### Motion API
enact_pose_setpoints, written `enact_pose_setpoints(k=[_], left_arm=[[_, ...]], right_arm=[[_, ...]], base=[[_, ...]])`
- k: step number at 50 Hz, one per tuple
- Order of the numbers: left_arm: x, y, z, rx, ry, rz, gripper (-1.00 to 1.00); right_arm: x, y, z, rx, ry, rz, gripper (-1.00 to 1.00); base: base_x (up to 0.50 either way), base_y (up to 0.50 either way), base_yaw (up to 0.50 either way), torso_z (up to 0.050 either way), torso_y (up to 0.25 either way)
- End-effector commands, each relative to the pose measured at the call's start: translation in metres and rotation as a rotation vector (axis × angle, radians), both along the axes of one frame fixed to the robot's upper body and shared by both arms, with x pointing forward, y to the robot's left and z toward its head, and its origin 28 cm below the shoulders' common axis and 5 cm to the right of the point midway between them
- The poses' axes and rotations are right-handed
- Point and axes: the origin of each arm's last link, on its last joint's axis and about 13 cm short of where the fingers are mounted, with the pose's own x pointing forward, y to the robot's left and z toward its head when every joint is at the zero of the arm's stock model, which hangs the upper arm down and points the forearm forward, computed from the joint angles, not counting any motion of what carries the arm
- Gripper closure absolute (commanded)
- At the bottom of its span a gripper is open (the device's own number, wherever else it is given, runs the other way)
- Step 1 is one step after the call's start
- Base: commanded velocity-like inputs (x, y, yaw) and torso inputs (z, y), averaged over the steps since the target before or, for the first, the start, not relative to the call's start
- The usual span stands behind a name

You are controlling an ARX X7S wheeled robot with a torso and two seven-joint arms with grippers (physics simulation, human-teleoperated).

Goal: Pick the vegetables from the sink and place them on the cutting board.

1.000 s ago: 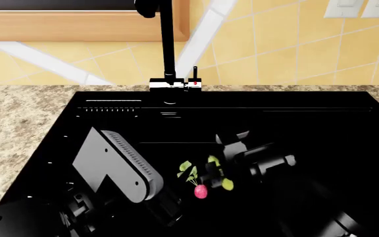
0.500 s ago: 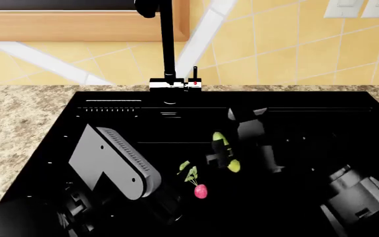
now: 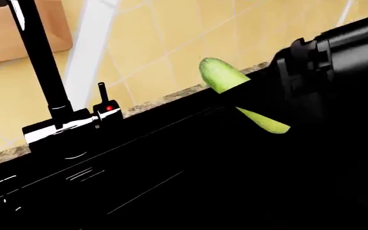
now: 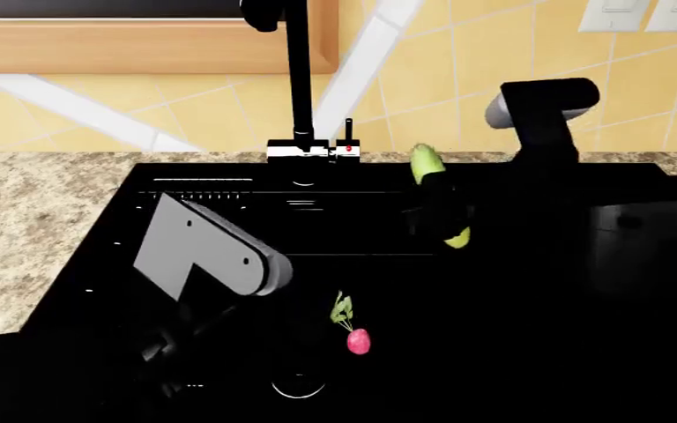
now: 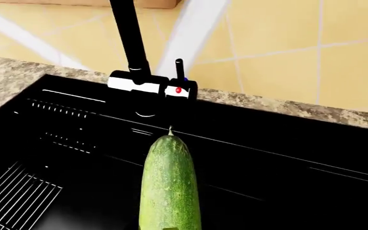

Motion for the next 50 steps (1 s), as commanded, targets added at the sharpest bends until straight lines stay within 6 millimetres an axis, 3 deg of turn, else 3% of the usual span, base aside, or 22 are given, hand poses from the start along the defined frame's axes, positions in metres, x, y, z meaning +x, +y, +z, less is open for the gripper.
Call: enact_pose_setpoints(k=[1,8,21,33,43,50], left_arm=[[0.003,-0.015,-0.003,0.012,0.132,0.049,-1.0],[0.01,-0.026,-0.003,0.046,0.162,0.042,-1.0],[0.021,-0.046,-0.014,0.121,0.234,0.084,-1.0],[0.032,-0.059,-0.026,0.155,0.272,0.149,-1.0],[0.039,-0.073,-0.054,0.197,0.353,0.141,-1.0],[0.04,-0.078,-0.057,0.211,0.37,0.145,-1.0]], right_arm=[[-0.048,-0.013,0.039,0.002,-0.149,-0.016,1.0],[-0.072,-0.018,0.067,0.023,-0.241,-0.051,1.0],[-0.09,-0.021,0.086,0.059,-0.333,-0.054,1.0],[-0.092,-0.023,0.085,0.08,-0.353,-0.058,1.0],[-0.088,-0.022,0.08,0.083,-0.341,-0.056,1.0],[-0.085,-0.021,0.077,0.086,-0.333,-0.052,1.0]], base=[[0.0,0.0,0.0,0.0,0.0],[0.0,0.0,0.0,0.0,0.0],[0.0,0.0,0.0,0.0,0.0],[0.0,0.0,0.0,0.0,0.0],[0.0,0.0,0.0,0.0,0.0],[0.0,0.0,0.0,0.0,0.0]])
